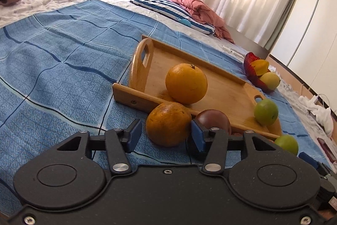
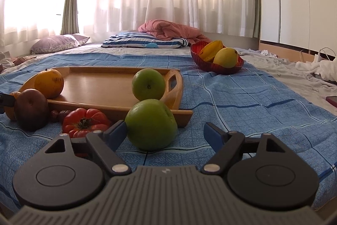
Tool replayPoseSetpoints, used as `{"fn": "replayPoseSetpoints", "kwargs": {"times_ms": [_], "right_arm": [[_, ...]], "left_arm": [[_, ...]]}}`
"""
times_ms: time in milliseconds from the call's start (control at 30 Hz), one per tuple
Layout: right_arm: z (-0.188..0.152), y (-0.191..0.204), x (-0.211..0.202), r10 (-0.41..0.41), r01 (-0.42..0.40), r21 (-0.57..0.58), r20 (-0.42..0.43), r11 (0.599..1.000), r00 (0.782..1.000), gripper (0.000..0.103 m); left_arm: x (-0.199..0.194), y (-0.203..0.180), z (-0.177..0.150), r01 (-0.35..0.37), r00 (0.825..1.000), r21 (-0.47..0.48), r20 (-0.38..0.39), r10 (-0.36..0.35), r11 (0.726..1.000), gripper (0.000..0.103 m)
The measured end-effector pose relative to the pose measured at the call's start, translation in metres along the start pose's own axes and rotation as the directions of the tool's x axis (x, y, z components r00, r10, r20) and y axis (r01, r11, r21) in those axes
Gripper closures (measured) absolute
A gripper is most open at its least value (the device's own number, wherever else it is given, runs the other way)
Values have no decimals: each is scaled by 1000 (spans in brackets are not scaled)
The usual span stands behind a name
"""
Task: Organize fruits
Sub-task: 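Move the left tool to the small orange while the right tool grasps another green apple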
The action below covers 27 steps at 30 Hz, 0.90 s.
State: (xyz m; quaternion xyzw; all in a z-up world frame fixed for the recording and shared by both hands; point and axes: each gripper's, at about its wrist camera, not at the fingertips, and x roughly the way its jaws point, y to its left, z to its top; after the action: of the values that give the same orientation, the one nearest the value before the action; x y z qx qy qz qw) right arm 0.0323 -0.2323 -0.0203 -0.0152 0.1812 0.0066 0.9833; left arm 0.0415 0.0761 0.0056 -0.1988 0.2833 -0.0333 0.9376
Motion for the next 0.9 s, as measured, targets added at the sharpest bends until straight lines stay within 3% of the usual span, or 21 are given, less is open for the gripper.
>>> {"fn": "replayPoseSetpoints", "kwargs": {"times_ms": [133,233,300,333,500,700,900], "right_arm": [[0,-1,3,14,-14,0,-9,1000,1000,16],[0,-1,8,28,-28,0,-26,1000,999,22],[0,0,10,52,-51,10,-34,999,998,30],[0,2,9,63,-63,10,-35,998,997,41],[-2,15,5,41,-42,-52,-22,998,999,44],[-1,7,-5,49,-48,19,-25,999,998,44],[-2,5,-19,43,-43,19,-20,999,999,44]], "left_arm": [[5,10,2,29,999,-72,-21,-31,997,53],[4,15,1,45,999,-114,-19,-48,992,58],[1,10,0,11,1000,-79,-2,-11,997,59],[-1,5,-1,-12,1000,-43,13,13,999,59],[-14,-14,-5,-87,995,106,53,82,991,60],[-30,-25,-17,-127,991,235,63,116,964,60],[-27,-35,-30,-163,985,281,107,138,946,53]]}}
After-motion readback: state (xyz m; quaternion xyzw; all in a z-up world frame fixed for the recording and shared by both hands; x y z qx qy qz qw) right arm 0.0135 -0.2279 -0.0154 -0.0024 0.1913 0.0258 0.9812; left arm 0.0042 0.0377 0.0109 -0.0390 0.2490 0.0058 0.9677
